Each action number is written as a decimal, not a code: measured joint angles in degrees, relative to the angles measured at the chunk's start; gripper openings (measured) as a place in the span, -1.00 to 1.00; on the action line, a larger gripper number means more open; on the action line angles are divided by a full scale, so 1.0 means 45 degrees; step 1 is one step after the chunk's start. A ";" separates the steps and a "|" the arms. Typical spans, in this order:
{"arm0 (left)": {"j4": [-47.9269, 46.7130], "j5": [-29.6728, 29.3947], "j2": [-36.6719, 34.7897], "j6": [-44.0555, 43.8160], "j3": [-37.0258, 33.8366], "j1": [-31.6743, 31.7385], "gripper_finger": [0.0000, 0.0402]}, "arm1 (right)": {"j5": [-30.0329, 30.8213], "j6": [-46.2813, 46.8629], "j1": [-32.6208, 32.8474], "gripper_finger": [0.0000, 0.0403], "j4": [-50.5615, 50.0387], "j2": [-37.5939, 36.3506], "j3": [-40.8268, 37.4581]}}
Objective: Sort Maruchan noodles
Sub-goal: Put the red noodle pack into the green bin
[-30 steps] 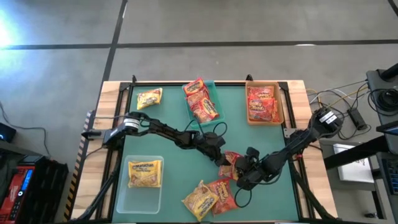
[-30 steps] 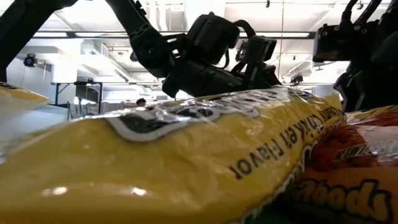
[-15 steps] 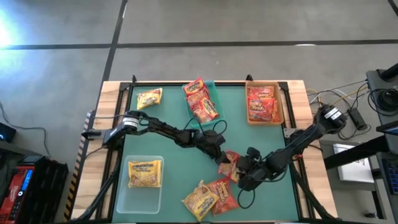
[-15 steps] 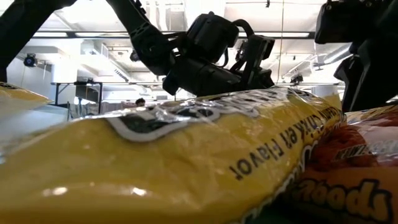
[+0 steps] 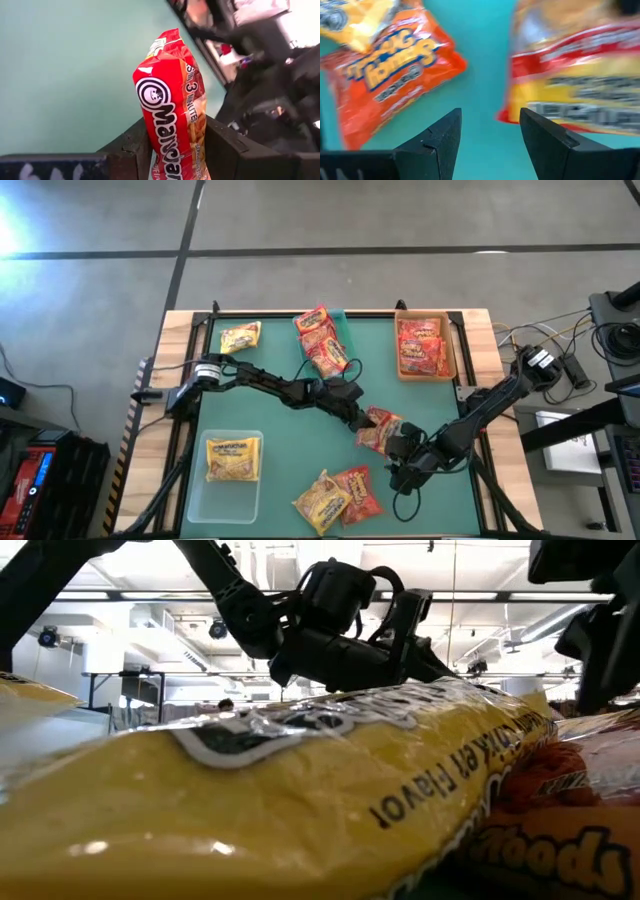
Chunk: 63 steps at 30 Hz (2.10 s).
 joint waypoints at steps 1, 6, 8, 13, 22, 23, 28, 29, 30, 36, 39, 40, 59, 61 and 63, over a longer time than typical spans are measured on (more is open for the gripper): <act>0.0152 -0.0003 -0.0005 0.0015 0.0008 0.0083 -0.38 | -0.0207 0.0073 0.0030 -0.05 0.0114 0.0000 0.0000; 0.0074 -0.0090 -0.0005 0.0733 0.0695 0.0568 -0.38 | -0.0960 0.0200 0.0166 -0.05 0.0744 0.0034 0.0005; 0.0041 -0.0095 -0.0005 0.1137 0.1090 0.0738 -0.38 | -0.1012 0.0191 0.0171 -0.05 0.0900 0.0039 0.0005; -0.1613 -0.0099 -0.0010 0.2516 0.2498 0.1116 -0.38 | -0.1012 0.0200 0.0252 -0.05 0.1006 0.0039 0.0010; -0.5795 0.0195 -0.0029 0.5237 0.5375 0.2200 -0.37 | -0.0929 0.0205 0.0613 -0.05 0.1055 0.0044 0.0010; -0.6153 0.0202 -0.0029 0.5458 0.5577 0.2295 -0.37 | -0.0914 0.0205 0.0631 -0.05 0.1093 0.0044 0.0010; -0.7354 0.0240 -0.0147 0.5924 0.5989 0.2764 -0.37 | -0.0735 0.0197 0.0637 -0.05 0.1189 0.0087 0.0010; -0.7608 0.0237 -0.0221 0.6066 0.5973 0.2848 -0.37 | -0.0607 0.0194 0.0637 -0.05 0.1185 0.0087 0.0008; -0.7795 0.0226 -0.0324 0.6212 0.5897 0.2920 -0.37 | -0.0491 0.0160 0.0637 -0.05 0.1182 0.0087 -0.0001; -1.0220 -0.1700 -0.1288 0.7471 0.5606 0.3074 -0.37 | -0.0195 -0.0533 0.0637 -0.05 0.1177 0.0087 -0.0024; -1.1310 -0.2738 -0.2013 0.8224 0.5520 0.3074 -0.37 | 0.0247 -0.0876 0.0633 -0.05 0.1178 0.0087 -0.0031; -1.1695 -0.2978 -0.2318 0.8397 0.5440 0.3074 -0.37 | 0.0473 -0.0989 0.0636 -0.05 0.1187 0.0087 -0.0047; -0.9648 -0.5982 -0.6551 1.0930 -0.1023 0.3312 -0.37 | 0.2478 -0.1837 0.0627 -0.05 0.1256 0.0087 -0.0170; -0.9571 -0.5982 -0.6523 1.0962 -0.1389 0.3324 -0.37 | 0.2474 -0.1628 0.0627 -0.05 0.1265 0.0087 -0.0170; -0.8895 -0.5982 -0.6541 1.1027 -0.1714 0.3326 -0.37 | 0.2467 -0.1382 0.0627 -0.05 0.1273 0.0086 -0.0170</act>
